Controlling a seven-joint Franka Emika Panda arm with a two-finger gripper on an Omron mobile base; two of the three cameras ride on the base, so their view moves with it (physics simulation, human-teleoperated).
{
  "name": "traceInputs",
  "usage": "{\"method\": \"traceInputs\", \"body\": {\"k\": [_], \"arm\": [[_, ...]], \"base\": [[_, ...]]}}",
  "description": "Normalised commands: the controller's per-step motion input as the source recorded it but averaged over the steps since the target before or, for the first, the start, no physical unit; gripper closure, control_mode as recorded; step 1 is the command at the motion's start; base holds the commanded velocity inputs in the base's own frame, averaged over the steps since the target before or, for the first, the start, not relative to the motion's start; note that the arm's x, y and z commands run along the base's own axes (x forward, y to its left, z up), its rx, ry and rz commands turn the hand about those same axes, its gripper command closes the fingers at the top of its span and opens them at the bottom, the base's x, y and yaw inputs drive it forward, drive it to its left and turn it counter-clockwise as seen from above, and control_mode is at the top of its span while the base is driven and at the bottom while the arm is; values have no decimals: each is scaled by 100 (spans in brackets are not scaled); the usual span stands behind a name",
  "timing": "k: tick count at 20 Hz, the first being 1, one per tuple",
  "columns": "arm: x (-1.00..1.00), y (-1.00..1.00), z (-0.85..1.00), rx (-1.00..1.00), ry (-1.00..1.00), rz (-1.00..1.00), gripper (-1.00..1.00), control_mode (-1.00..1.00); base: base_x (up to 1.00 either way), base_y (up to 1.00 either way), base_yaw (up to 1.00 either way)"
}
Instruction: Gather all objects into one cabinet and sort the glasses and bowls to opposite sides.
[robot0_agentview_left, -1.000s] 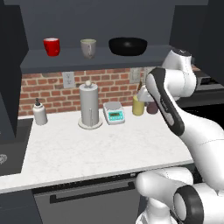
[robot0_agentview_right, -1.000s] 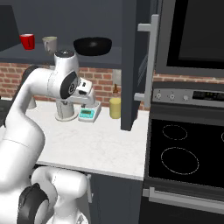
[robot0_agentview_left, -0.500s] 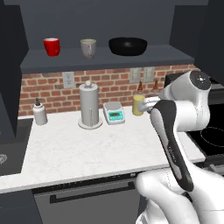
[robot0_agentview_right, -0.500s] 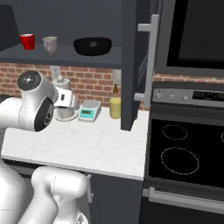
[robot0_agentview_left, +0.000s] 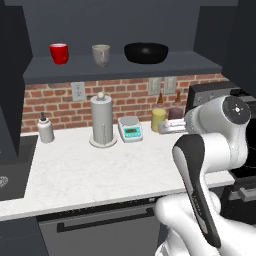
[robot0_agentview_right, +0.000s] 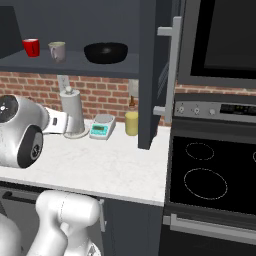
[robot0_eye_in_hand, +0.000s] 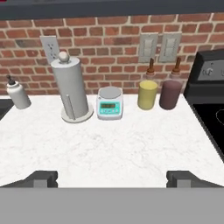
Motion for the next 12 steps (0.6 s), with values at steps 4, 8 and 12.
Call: {"method": "traceInputs", "body": {"k": [4,8,12], "arm": [[-21,0,2,0,-1,-5,-100,-100],[0,0,0,0,0,0,-100,-100],[-4,0,0,0,0,0,-100,100]], "base": [[0,0,0],[0,0,0],[-9,0,0]]}}
